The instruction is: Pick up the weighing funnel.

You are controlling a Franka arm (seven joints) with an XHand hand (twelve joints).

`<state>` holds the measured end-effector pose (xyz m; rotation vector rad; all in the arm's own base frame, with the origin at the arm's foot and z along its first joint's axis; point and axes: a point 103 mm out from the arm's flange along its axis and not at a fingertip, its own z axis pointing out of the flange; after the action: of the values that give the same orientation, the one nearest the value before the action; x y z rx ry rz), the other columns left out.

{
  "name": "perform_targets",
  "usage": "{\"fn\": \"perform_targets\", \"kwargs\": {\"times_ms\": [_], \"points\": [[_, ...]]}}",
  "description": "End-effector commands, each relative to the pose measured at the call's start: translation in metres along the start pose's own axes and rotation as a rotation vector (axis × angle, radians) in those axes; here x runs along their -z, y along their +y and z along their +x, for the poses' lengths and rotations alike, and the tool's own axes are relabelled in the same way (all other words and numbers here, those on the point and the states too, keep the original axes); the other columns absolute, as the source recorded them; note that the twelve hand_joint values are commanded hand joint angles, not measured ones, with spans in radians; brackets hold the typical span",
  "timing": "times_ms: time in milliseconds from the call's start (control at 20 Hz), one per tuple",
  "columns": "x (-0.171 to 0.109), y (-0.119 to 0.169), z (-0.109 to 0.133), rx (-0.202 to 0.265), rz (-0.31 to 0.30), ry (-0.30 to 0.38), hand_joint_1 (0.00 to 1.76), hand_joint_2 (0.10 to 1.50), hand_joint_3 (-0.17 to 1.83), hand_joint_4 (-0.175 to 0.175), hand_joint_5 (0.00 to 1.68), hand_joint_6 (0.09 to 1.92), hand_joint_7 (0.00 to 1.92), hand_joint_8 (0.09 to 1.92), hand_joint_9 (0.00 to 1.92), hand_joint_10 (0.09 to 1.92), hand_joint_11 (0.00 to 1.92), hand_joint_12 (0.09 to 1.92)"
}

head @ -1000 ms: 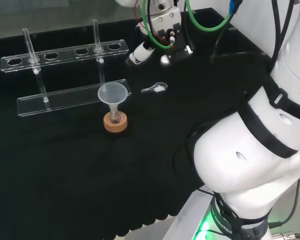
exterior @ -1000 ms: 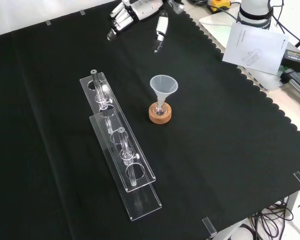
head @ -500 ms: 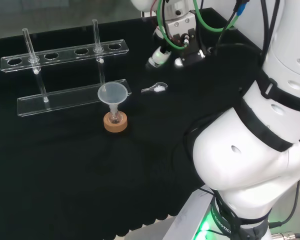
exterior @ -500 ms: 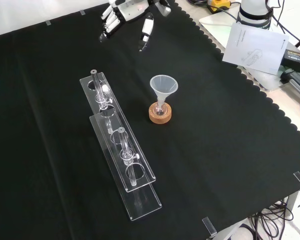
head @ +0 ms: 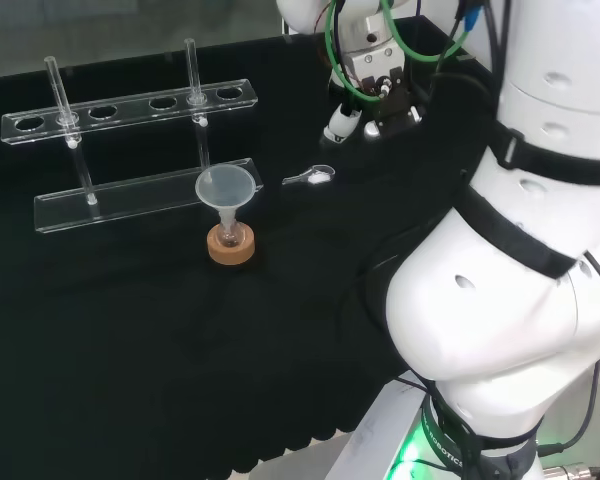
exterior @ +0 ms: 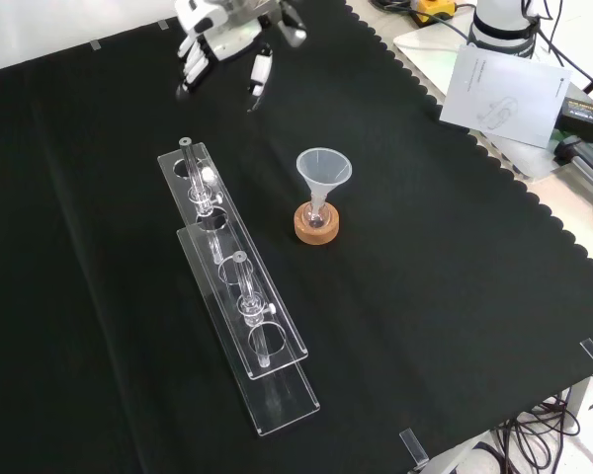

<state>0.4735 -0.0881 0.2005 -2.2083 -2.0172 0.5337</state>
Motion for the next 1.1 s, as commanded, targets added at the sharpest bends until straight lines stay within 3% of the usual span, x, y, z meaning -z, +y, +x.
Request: {"fn": "perform_targets", "kwargs": {"times_ms": [50,400,1100], "points": [[-0.059,0.086,-0.003,0.112,0.084,0.028,0.81,0.78,0.15,-0.031,0.54,0.09,0.46,0.68,0.7,0.54,0.44,1.3],[-0.075,0.103,0.001,0.154,0.108,0.01,0.82,0.77,0.19,-0.029,0.56,0.1,0.49,0.67,0.72,0.52,0.45,1.29],[-0.09,0.102,0.021,0.204,0.149,-0.026,0.82,0.64,0.43,-0.023,0.56,0.13,0.5,0.66,0.74,0.48,0.46,1.29]]}}
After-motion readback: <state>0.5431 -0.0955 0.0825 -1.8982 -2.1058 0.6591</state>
